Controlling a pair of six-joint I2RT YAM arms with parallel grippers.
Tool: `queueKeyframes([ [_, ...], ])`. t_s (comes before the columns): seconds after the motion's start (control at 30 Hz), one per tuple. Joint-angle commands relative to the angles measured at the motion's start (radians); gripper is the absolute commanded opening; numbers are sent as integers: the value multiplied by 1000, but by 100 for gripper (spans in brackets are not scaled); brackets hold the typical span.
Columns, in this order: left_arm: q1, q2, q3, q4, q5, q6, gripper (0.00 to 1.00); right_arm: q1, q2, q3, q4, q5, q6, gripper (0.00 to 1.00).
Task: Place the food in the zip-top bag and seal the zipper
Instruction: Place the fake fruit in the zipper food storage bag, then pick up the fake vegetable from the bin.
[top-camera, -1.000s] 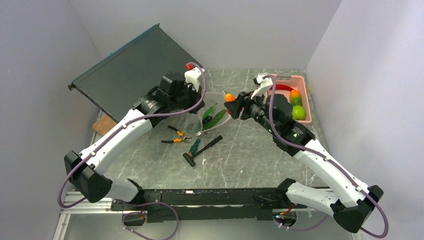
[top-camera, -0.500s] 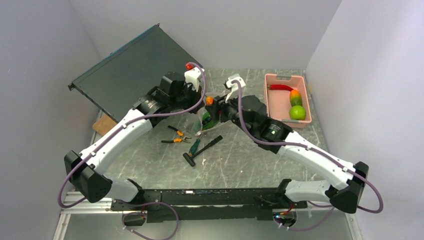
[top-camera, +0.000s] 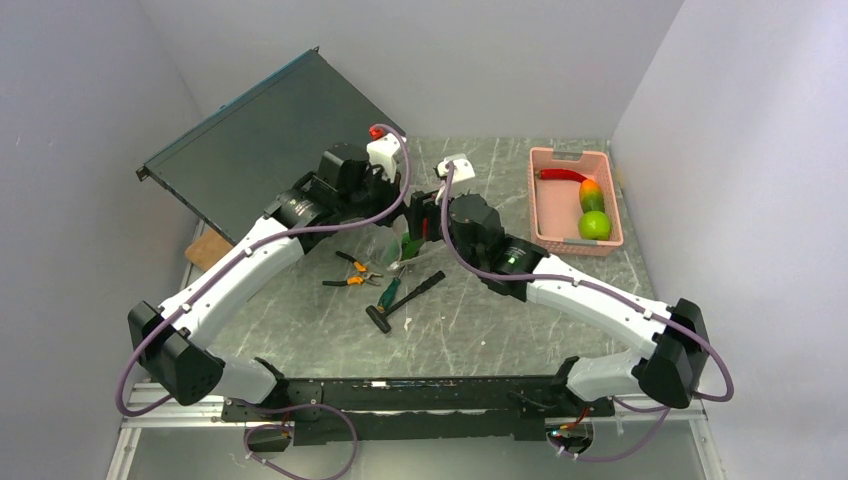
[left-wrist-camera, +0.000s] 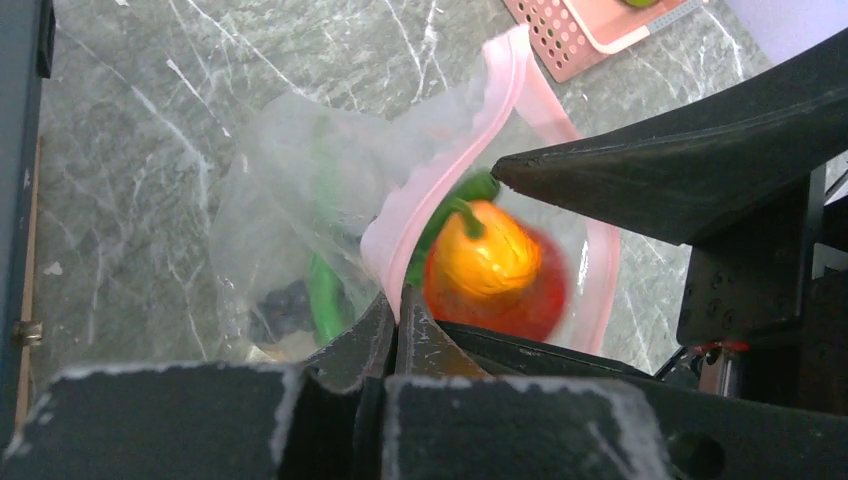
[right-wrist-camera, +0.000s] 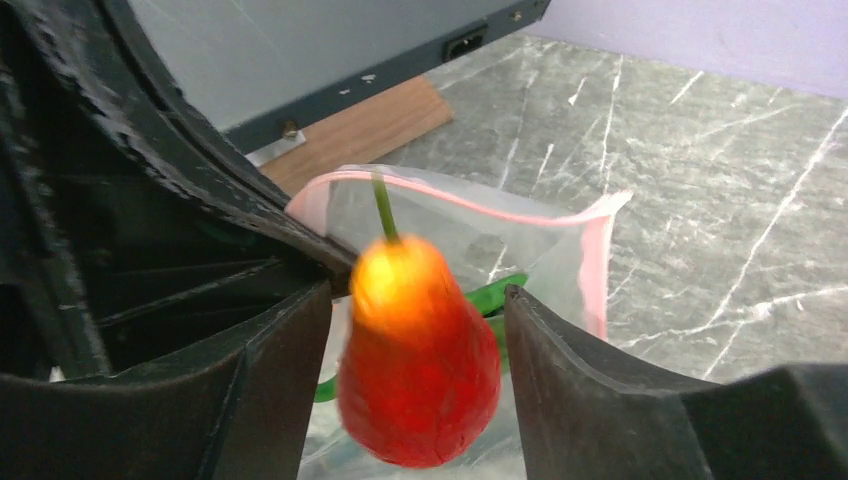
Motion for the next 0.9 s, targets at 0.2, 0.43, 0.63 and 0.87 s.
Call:
queueKeyframes([
  [0.2,2,-26,17,42,31,-5,0,-1,-20,47,1,26,31,72],
  [0.43,2,-13,18,41,40,-9,0,-1,-46,68,-77,31,35,72],
  [0.63,2,-2,17,43,50,-14,0,-1,-76,74,-112,48,46,72],
  [0.87,2,12,16,45,58,-17,0,-2,-105,128,-241,126,18,72],
])
